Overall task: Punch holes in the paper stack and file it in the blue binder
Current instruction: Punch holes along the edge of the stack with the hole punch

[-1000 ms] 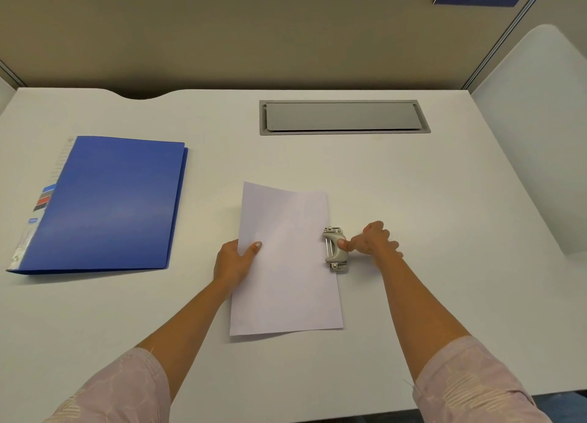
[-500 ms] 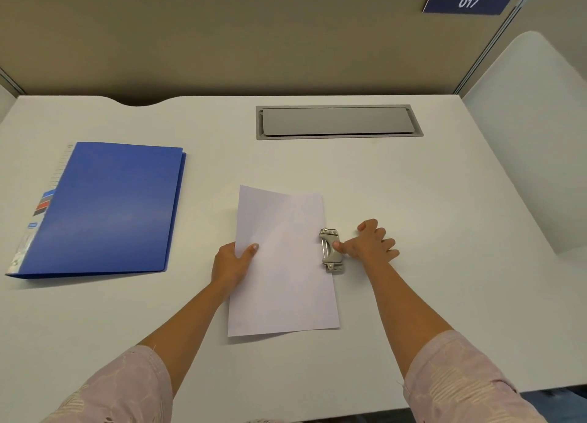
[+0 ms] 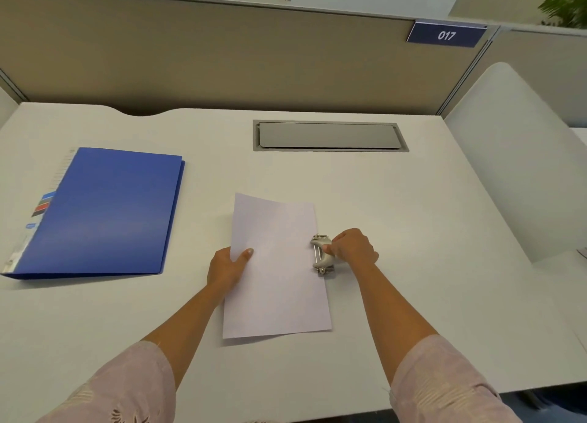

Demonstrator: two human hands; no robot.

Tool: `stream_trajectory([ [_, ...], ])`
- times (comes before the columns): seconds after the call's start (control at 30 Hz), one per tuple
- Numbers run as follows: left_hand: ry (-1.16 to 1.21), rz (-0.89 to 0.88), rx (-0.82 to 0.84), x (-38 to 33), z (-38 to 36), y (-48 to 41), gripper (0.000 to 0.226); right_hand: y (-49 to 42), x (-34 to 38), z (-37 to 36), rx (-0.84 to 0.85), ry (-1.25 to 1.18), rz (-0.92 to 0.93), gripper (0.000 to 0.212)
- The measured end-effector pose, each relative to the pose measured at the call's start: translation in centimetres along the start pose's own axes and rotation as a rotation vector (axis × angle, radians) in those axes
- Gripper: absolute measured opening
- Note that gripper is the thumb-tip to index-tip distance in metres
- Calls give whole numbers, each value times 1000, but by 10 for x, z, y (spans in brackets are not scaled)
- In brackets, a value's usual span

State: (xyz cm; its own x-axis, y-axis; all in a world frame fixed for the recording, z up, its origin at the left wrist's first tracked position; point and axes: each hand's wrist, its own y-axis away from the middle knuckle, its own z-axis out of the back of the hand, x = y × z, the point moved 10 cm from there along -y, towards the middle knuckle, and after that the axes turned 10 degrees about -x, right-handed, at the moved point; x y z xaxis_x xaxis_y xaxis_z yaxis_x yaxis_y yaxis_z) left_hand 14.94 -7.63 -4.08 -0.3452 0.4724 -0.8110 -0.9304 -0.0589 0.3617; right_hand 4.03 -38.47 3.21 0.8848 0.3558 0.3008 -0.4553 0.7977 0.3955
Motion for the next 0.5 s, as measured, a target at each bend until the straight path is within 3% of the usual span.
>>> stream_trajectory([
  [0.5,42,6,-7,2,0,6,40,10,3,1,-16,-11,-24,35],
])
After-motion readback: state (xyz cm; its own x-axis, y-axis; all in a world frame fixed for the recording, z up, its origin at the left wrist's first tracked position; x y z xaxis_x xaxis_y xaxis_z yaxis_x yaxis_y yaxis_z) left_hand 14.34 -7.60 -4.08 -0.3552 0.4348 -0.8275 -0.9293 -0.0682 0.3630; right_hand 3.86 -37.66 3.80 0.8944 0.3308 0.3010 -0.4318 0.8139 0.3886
